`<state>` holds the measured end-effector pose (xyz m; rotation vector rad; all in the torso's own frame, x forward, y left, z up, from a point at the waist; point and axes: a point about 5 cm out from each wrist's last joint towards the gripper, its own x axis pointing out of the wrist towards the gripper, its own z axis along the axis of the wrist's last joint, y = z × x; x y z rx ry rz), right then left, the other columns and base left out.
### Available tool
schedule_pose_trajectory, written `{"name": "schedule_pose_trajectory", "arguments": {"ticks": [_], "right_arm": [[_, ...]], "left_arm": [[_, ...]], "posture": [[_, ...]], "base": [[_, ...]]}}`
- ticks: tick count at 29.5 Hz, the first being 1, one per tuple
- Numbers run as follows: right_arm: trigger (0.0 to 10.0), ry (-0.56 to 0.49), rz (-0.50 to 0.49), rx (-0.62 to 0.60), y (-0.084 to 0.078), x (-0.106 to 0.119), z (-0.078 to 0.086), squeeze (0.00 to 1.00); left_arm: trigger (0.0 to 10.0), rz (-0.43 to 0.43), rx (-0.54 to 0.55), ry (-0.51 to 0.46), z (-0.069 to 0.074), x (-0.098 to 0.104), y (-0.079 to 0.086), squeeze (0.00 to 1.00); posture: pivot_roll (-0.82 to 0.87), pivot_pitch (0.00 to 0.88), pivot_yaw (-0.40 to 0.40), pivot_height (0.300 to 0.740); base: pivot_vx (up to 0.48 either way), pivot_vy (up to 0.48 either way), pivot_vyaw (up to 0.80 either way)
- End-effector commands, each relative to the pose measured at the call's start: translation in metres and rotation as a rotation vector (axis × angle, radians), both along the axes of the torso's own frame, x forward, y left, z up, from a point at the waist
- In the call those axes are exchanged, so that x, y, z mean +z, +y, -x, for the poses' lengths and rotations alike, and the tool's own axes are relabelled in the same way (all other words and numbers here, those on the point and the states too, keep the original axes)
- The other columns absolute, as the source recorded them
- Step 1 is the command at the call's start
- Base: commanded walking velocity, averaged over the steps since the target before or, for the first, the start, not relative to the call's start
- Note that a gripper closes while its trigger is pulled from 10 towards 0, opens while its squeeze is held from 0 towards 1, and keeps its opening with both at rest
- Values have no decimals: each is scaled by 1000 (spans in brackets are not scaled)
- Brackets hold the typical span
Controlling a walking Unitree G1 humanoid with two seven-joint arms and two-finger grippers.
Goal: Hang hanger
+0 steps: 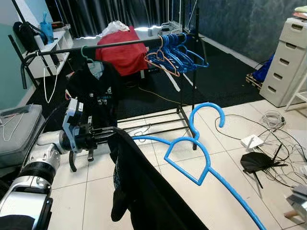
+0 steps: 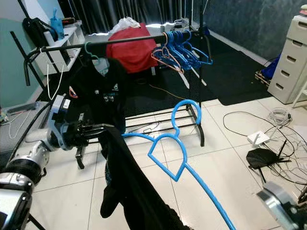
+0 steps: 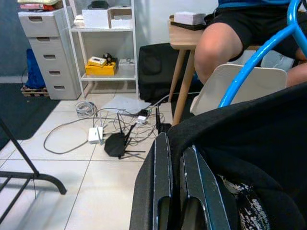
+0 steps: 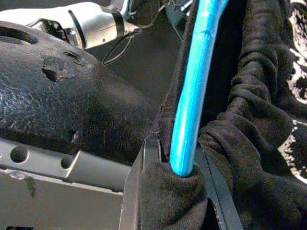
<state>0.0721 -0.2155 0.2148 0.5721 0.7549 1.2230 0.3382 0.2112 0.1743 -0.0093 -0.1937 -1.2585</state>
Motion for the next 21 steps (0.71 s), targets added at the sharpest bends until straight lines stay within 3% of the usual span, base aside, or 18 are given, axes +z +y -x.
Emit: {"name": "schedule_pose_trajectory", "arguments": {"ticks": [1,13,21], "right_arm": [[10000,133,-31,205,15,2,20,0],[10000,201,6,185,6,4,27,0],[10000,186,31,172,3,4,25,0]], "left_arm": [[10000,66,153,-35,-2,14,27,0],[10000,66,155,-24,-1,9,26,0],[10000,66,154,-19,-1,7,25,0]], "posture": [[-308,0,78,740],[-314,0,72,740],[-316,0,72,740]], "base": [[0,0,0],[0,0,0],[0,0,0]]}}
